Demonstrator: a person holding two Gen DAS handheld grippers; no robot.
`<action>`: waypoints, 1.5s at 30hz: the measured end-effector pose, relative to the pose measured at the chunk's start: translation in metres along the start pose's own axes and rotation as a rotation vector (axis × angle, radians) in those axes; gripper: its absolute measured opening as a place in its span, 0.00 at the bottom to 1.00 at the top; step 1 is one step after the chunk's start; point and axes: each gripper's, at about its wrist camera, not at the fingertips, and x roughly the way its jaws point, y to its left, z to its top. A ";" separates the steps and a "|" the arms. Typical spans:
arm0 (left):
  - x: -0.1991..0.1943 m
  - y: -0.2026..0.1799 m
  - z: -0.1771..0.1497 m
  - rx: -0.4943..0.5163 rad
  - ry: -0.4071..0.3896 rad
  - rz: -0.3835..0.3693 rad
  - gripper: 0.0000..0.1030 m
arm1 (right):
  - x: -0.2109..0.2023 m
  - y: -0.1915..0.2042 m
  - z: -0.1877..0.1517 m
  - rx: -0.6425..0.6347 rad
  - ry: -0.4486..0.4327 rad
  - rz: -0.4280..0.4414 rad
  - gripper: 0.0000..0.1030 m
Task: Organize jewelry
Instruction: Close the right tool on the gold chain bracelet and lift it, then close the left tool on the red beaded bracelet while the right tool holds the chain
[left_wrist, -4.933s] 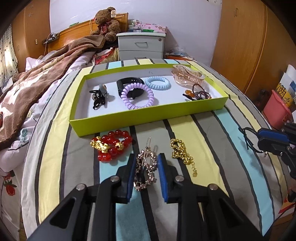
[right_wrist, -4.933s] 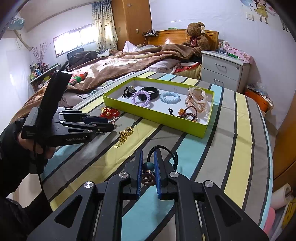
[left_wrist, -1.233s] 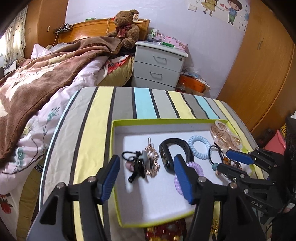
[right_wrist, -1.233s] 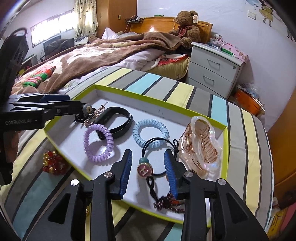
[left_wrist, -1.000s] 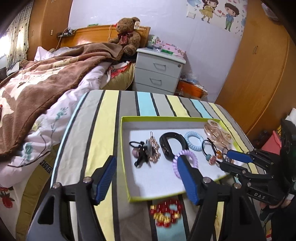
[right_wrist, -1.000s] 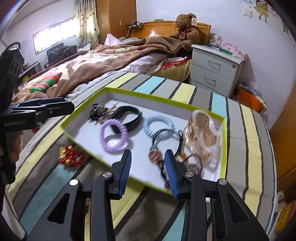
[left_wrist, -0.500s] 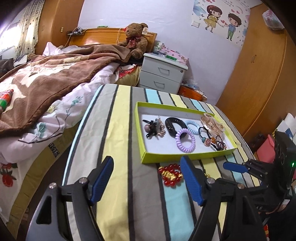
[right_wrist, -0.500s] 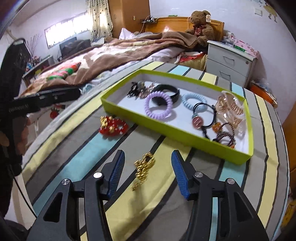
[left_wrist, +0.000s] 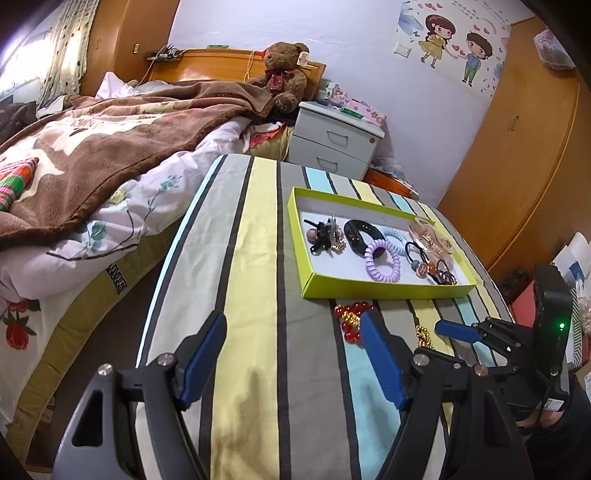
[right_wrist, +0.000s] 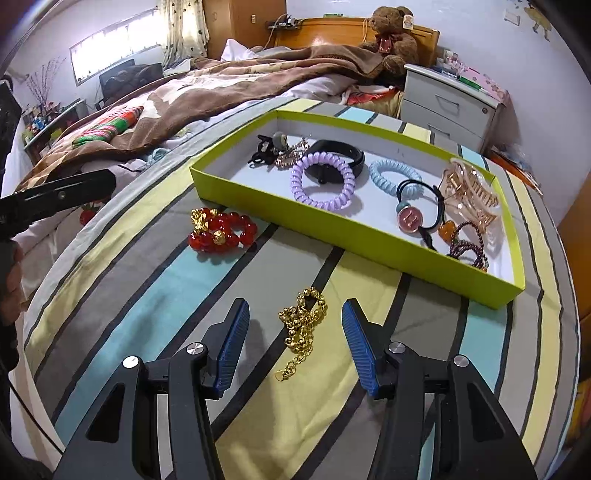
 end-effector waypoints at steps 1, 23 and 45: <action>0.000 0.000 -0.001 -0.003 0.000 0.002 0.74 | 0.001 0.000 -0.001 0.005 0.003 0.001 0.52; 0.015 -0.021 -0.006 0.022 0.046 0.003 0.74 | -0.003 -0.011 -0.008 0.071 -0.031 -0.021 0.16; 0.063 -0.060 -0.006 0.092 0.139 0.018 0.74 | -0.044 -0.052 -0.018 0.184 -0.128 0.061 0.06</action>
